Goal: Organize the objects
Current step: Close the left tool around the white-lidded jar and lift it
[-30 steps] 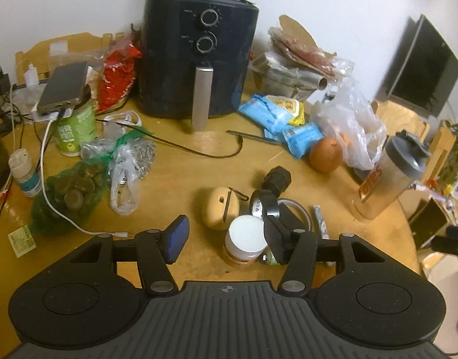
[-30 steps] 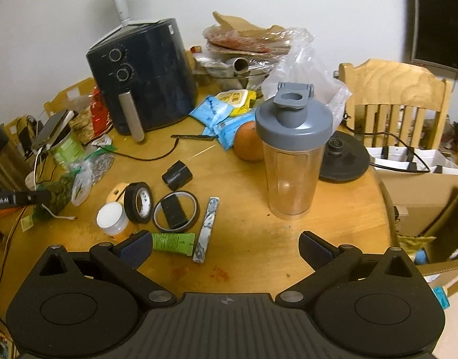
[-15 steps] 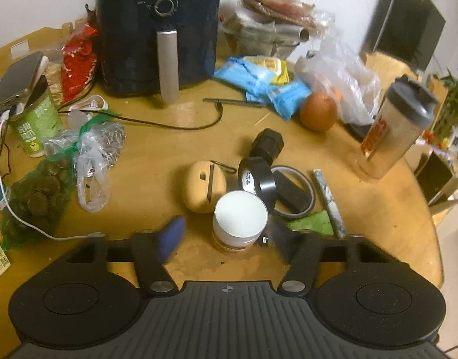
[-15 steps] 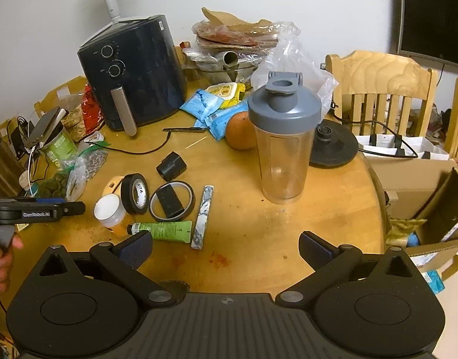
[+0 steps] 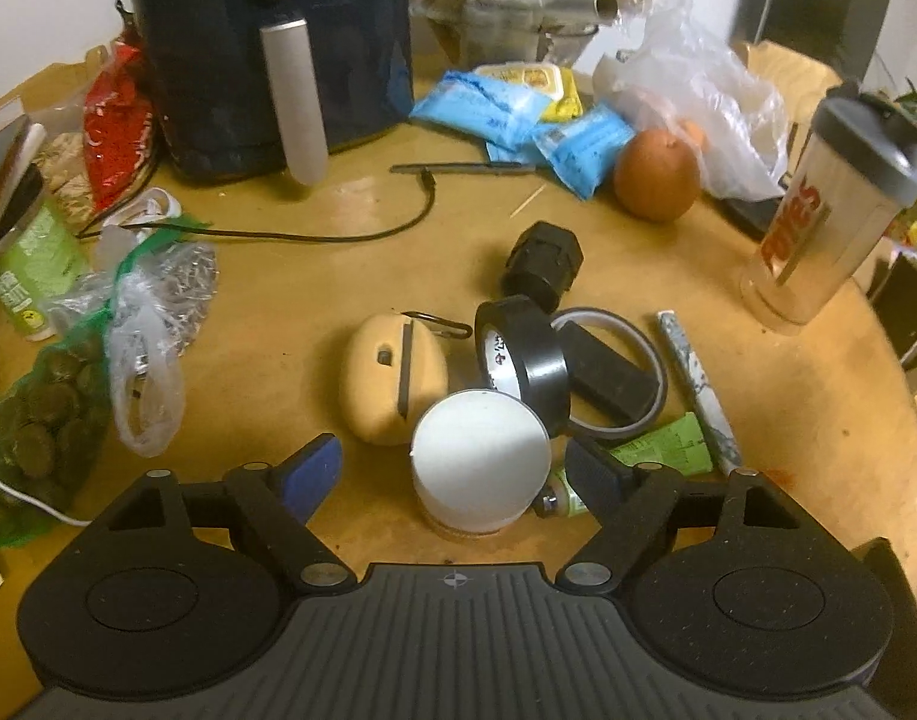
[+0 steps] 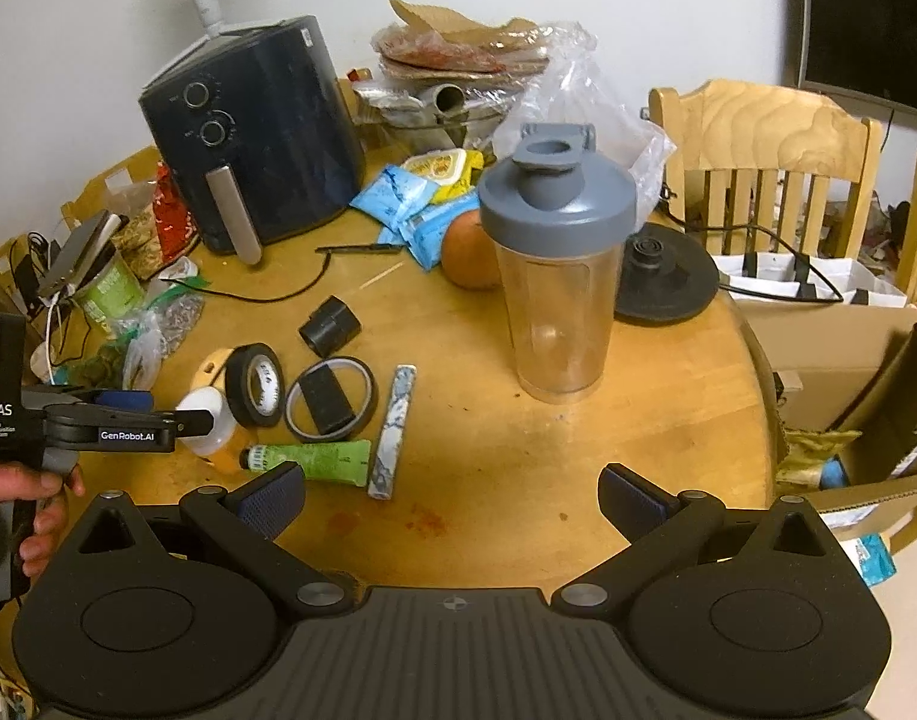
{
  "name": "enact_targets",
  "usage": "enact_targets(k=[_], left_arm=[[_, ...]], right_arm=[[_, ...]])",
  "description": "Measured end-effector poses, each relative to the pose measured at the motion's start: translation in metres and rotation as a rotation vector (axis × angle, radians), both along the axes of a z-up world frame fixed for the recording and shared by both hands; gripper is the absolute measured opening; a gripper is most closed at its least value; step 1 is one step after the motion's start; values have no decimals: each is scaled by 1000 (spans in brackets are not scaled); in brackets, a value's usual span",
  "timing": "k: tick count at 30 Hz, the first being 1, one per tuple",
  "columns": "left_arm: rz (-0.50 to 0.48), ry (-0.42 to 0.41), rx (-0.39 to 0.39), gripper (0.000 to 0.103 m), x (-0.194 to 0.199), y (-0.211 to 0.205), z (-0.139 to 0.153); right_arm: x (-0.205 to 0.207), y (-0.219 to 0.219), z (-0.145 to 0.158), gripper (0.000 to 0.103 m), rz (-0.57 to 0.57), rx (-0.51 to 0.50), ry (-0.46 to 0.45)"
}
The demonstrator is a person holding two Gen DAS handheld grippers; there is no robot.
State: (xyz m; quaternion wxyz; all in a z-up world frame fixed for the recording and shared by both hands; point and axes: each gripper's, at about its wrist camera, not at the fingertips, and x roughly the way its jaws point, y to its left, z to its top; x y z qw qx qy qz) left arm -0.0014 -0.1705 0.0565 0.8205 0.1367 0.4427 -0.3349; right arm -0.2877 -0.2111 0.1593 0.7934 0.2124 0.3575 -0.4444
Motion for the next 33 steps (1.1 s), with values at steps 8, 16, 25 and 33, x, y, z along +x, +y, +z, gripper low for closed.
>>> enact_targets(k=[8,16,25,33], left_arm=[[-14,18,17,53,3,-16,-6],[8,37,23,53,2,-9,-4],[119,58,-16,53,0,24,7],[178,52,-83,53,-10,46,25]], right_arm=[[-6,-18,-8,103,-12,30,19],[2,-34,-14,103,7,49,23],[23,-46,-19,103,75,64,42],[41,-52,-27,103,138,67,65]])
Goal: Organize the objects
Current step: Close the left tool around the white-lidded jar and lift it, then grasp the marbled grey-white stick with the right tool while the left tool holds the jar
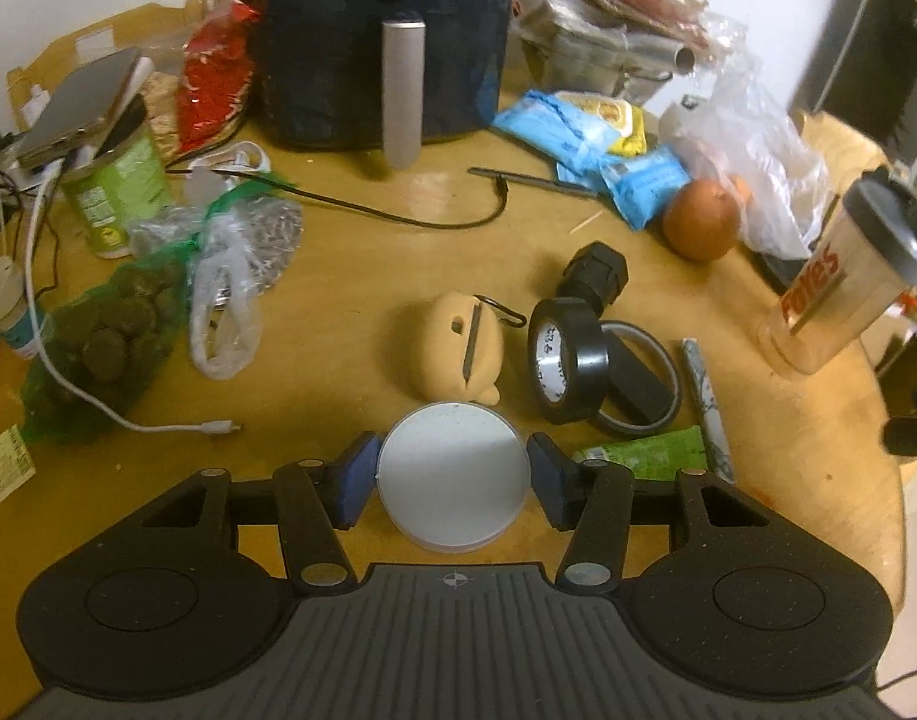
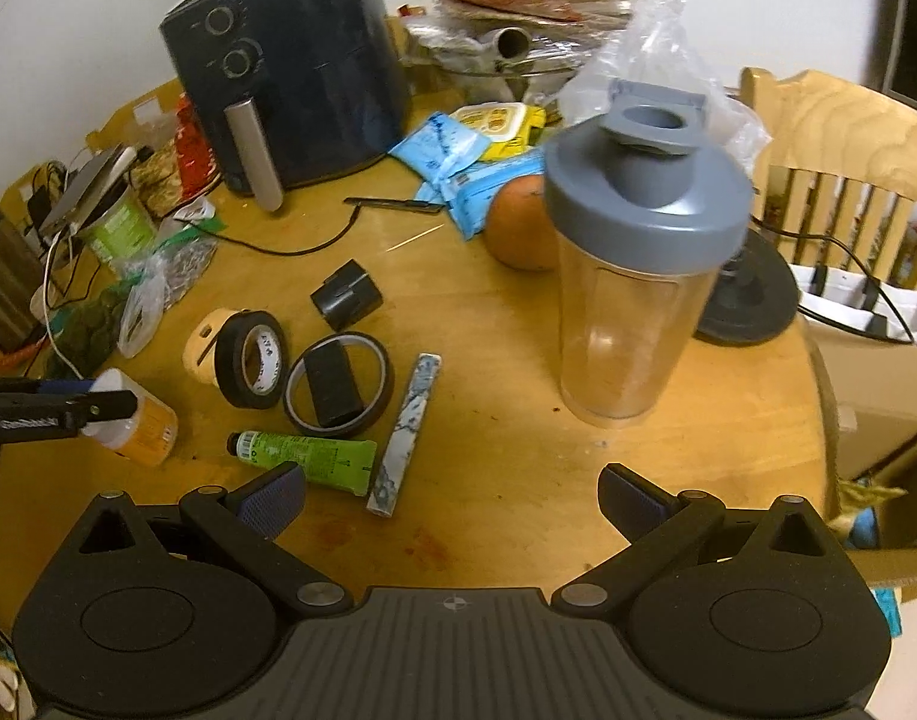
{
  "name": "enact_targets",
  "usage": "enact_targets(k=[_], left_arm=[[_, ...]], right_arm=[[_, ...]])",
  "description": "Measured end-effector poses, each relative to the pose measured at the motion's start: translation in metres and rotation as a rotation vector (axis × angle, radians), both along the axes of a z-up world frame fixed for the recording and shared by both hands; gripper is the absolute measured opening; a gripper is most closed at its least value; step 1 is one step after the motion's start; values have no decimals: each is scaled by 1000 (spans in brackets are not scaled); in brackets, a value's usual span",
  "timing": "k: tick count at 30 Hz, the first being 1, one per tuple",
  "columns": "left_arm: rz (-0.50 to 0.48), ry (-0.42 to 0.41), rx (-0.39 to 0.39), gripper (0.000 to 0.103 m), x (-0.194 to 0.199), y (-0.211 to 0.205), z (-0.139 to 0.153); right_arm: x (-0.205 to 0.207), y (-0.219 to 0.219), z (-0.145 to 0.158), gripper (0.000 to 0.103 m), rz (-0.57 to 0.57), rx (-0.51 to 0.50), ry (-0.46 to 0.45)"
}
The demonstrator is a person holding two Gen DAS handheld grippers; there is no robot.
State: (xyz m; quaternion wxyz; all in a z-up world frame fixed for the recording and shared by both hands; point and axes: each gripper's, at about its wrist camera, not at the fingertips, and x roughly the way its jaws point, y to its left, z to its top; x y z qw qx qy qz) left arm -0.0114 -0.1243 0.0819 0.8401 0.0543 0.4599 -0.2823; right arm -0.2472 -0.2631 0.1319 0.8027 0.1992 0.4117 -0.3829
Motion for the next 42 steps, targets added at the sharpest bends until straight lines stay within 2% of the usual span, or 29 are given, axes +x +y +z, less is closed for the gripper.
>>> enact_targets(k=[13,26,36,42], left_arm=[[56,-15,-97,53,-22,26,35],[82,-9,-160,53,-49,44,57],[113,8,-194,53,-68,55,62],[132,22,-202,53,-74,58,62]], right_arm=[[30,-11,-19,101,110,-18,15],[61,-30,-57,67,132,9,47],[86,-45,-87,49,140,-12,127],[91,-50,-101,27,122,-18,178]])
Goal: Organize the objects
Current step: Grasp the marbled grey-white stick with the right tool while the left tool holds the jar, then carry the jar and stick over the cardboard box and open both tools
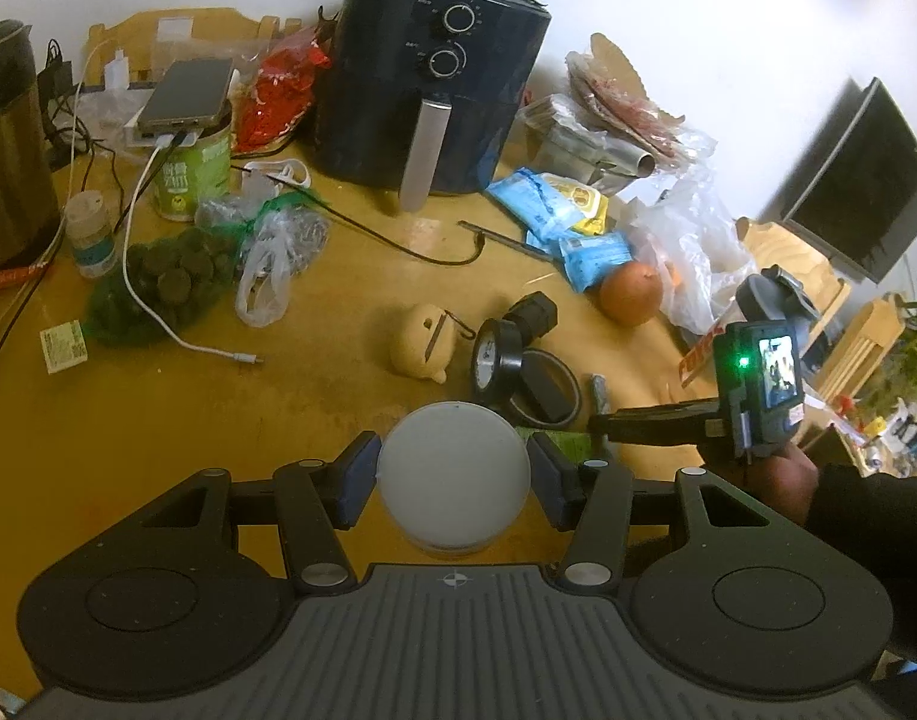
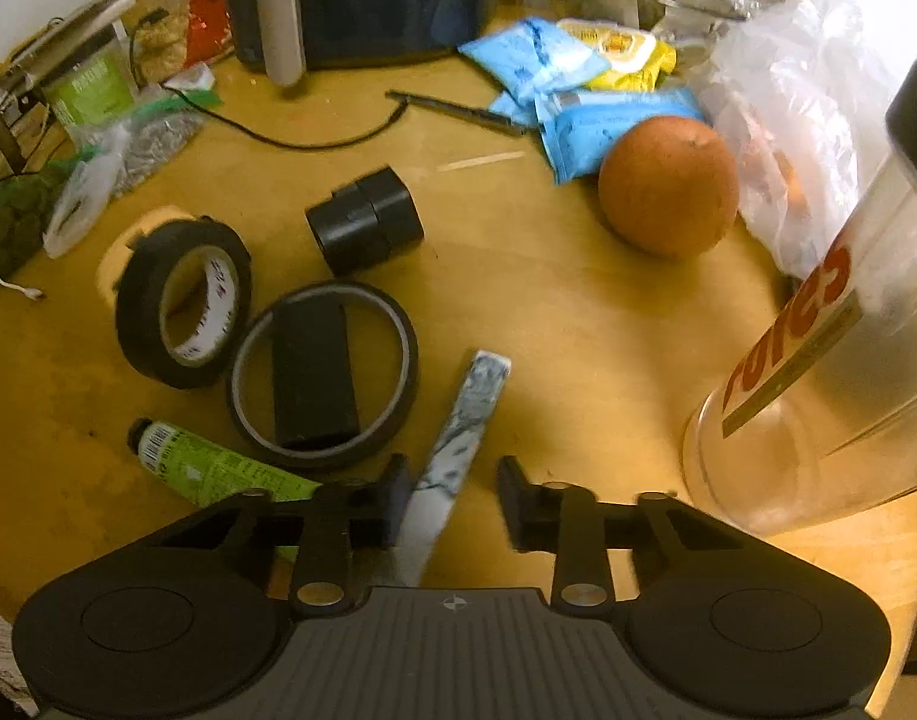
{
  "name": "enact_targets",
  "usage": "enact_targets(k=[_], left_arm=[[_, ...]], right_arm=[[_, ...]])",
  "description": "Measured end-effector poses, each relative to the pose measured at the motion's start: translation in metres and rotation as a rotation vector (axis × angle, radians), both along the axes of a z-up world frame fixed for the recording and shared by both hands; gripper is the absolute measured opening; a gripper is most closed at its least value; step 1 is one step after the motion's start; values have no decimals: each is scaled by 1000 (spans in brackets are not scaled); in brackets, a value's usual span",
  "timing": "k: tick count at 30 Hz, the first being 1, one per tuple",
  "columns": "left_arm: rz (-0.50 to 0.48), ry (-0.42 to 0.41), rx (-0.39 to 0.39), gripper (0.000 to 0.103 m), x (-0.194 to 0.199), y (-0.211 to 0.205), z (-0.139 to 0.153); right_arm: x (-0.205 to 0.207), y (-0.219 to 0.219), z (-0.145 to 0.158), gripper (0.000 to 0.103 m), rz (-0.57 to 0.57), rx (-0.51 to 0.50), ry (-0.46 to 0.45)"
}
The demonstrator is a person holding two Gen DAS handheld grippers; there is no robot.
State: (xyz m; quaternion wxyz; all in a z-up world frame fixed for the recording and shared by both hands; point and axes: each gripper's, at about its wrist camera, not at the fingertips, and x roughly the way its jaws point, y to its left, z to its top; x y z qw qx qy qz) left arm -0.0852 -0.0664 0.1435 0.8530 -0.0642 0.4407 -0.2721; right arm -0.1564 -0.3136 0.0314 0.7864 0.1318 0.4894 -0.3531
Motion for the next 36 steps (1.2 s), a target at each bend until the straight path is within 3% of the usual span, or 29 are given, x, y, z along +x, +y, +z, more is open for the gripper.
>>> enact_targets(k=[3,18,36], left_arm=[[5,8,-3,53,-1,0,-2],[-17,10,-11,53,-1,-7,-4],[-56,-15,-14,53,-13,-2,4]], right_arm=[[-3,-1,0,17,-2,-6,-3],[-28,8,26,17,5,35,-53],[-59,41,86,17,-42,54,-213]])
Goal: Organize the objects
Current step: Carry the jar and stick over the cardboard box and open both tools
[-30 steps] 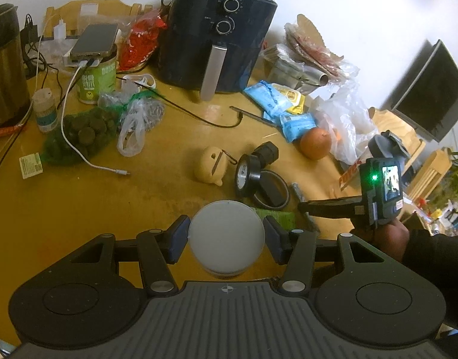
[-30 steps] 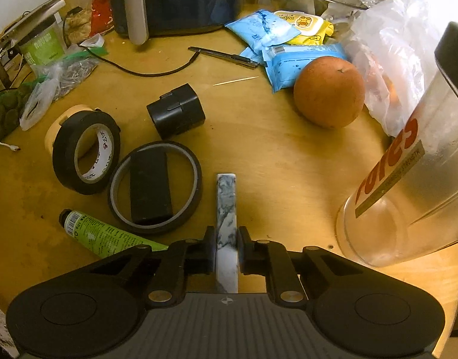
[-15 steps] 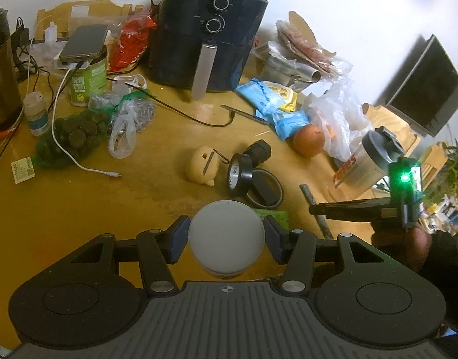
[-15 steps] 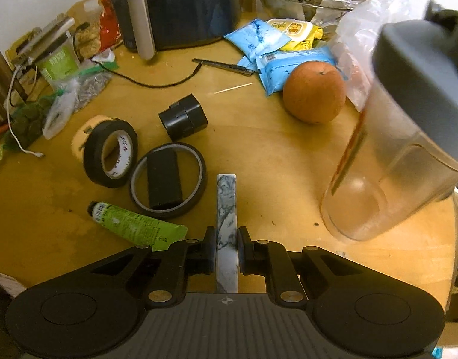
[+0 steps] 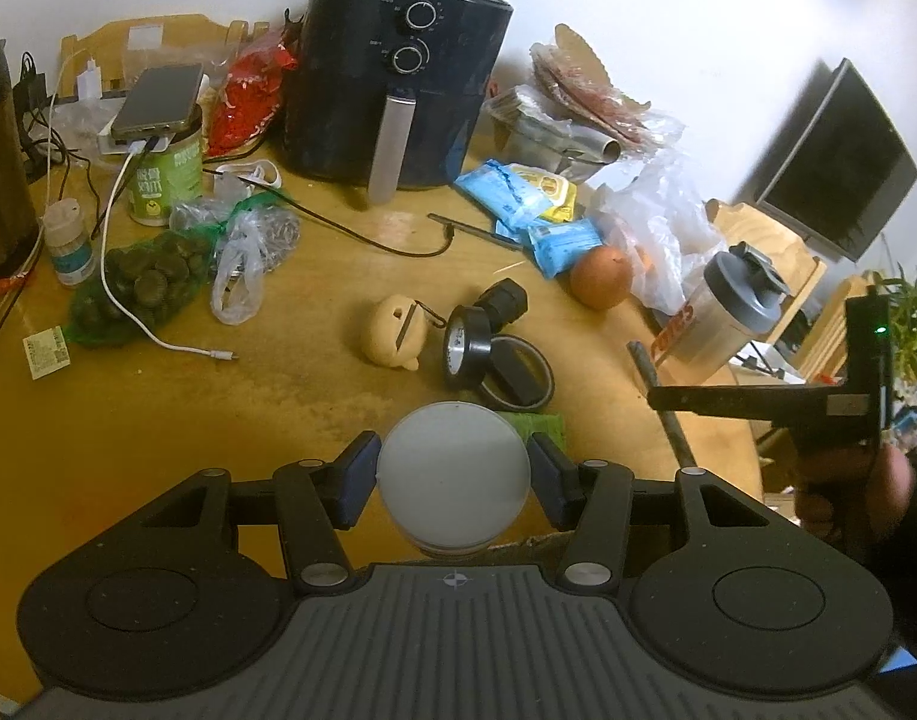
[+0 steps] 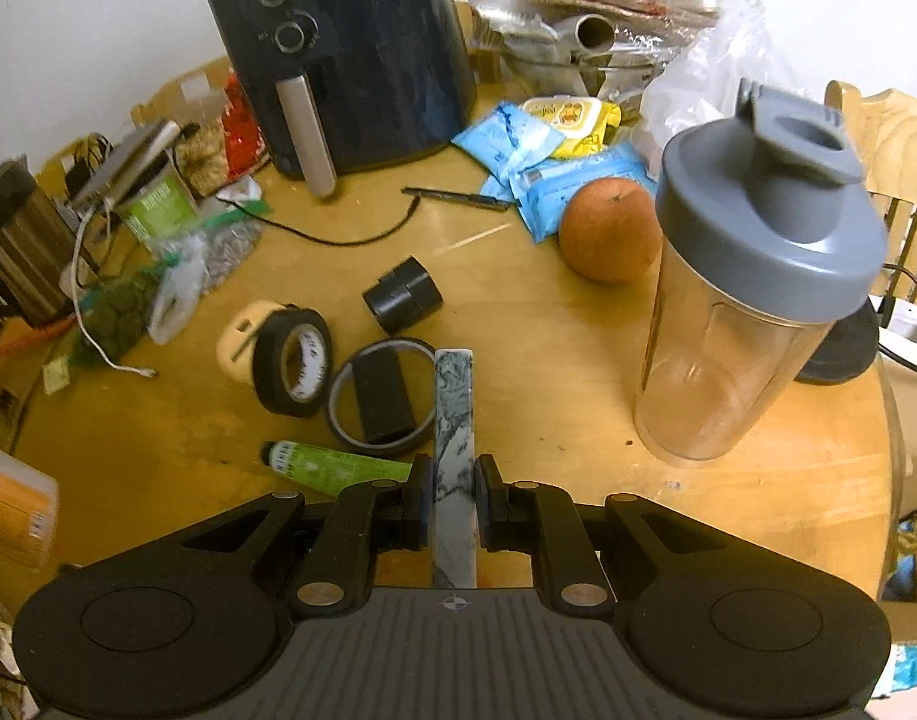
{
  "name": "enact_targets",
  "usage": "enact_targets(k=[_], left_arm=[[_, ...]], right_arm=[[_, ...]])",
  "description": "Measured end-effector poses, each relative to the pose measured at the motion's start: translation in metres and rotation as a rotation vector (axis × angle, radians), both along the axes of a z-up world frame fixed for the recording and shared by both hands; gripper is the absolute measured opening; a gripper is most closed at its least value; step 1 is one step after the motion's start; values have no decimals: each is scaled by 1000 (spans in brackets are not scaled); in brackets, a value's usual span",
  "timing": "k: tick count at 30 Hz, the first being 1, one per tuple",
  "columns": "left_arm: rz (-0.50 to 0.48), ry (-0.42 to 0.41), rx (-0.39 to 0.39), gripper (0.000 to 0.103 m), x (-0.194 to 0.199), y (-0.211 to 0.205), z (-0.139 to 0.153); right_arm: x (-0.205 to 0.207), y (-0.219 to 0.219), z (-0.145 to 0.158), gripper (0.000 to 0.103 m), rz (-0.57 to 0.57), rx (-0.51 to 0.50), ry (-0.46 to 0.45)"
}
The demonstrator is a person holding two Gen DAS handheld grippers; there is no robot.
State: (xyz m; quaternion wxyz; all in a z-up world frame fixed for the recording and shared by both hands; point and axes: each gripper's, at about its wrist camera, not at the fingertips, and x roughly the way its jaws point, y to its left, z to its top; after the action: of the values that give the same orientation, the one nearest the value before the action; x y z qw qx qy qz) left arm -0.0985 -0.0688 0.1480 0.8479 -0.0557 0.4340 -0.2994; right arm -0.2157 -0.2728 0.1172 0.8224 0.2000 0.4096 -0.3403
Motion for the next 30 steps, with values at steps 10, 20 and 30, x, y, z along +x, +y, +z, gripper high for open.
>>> enact_targets(k=[10,20,30], left_arm=[[-17,14,6,53,-11,9,-5],[-66,33,6,53,-27,12,-14],[-119,65,5,53,-44,12,-28]], right_arm=[[-10,28,18,17,-8,23,-66],[-15,61,27,17,-4,59,-109],[-25,93,20,17,-2,84,-104]])
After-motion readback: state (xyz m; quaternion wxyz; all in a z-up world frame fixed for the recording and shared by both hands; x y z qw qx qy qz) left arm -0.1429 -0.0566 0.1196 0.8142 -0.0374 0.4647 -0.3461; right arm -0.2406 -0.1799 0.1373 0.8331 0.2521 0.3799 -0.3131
